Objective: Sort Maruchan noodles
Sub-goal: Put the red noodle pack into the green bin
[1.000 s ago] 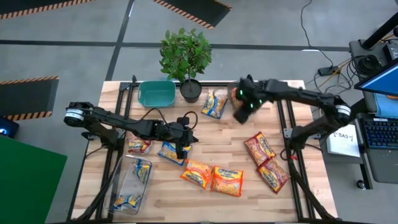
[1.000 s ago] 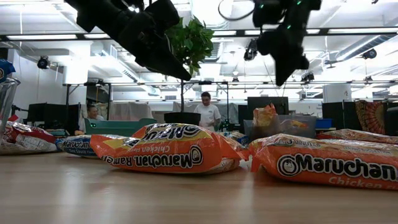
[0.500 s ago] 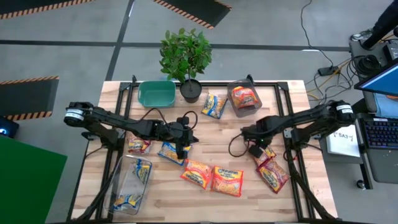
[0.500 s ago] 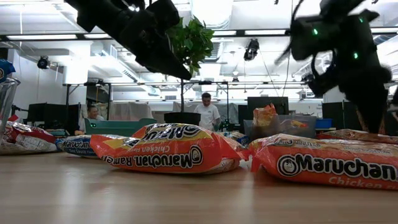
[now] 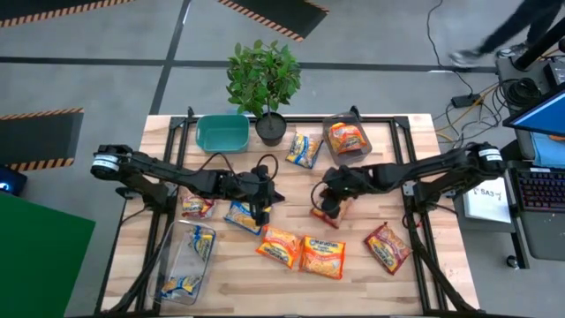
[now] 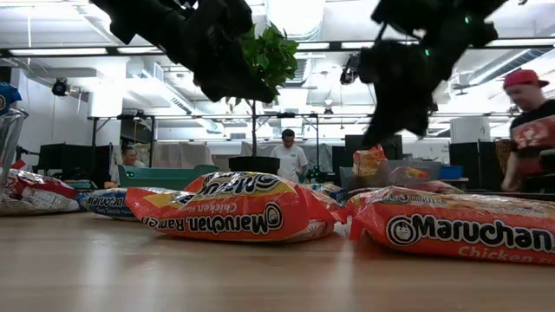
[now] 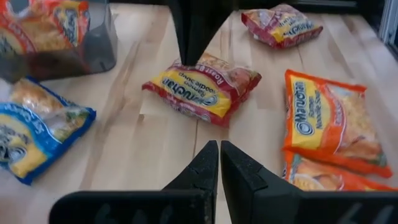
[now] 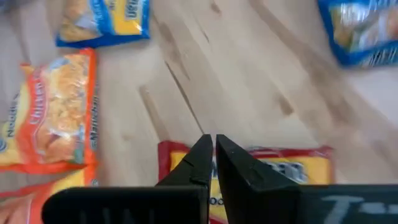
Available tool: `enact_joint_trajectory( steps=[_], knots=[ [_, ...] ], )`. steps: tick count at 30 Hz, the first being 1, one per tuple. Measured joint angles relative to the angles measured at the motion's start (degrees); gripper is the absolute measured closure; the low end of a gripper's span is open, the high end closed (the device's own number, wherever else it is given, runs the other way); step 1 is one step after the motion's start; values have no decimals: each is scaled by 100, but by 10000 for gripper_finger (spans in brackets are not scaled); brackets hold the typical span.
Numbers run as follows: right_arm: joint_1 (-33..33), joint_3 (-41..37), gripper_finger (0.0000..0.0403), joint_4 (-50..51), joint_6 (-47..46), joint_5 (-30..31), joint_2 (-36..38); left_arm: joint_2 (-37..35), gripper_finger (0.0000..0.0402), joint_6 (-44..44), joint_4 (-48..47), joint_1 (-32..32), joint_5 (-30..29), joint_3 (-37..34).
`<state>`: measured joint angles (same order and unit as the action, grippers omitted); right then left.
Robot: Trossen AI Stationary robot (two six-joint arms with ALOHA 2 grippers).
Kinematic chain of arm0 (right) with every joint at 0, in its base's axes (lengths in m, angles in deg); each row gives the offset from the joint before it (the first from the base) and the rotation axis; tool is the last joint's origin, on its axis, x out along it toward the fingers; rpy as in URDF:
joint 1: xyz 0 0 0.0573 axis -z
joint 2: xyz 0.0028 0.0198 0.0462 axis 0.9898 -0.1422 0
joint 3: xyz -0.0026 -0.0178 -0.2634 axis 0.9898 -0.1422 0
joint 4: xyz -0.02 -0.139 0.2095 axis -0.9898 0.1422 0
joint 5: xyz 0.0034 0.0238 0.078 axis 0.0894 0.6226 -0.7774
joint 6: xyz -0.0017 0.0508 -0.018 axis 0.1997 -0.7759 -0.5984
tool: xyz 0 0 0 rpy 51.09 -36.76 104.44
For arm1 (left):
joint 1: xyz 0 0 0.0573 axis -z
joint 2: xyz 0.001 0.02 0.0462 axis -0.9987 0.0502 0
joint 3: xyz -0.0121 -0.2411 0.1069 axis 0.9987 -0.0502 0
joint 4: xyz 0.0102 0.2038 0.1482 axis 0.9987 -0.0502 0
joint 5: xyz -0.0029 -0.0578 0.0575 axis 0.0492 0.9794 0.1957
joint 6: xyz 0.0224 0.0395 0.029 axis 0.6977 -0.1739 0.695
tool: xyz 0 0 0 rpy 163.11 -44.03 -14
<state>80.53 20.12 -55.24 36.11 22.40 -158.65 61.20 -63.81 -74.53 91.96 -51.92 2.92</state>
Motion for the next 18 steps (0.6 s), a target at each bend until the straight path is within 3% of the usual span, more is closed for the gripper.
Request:
enact_joint_trajectory(
  steps=[9,13,18],
  knots=[
    [-321,-67,390,1396,54,-36,506,77,400,-793,479,28,-2,-35],
    [-600,-438,390,1152,-100,-34,500,431,400,-808,1176,120,0,-38],
    [-766,-1028,390,522,-438,314,498,833,400,-937,1272,162,2,16]
  ],
)
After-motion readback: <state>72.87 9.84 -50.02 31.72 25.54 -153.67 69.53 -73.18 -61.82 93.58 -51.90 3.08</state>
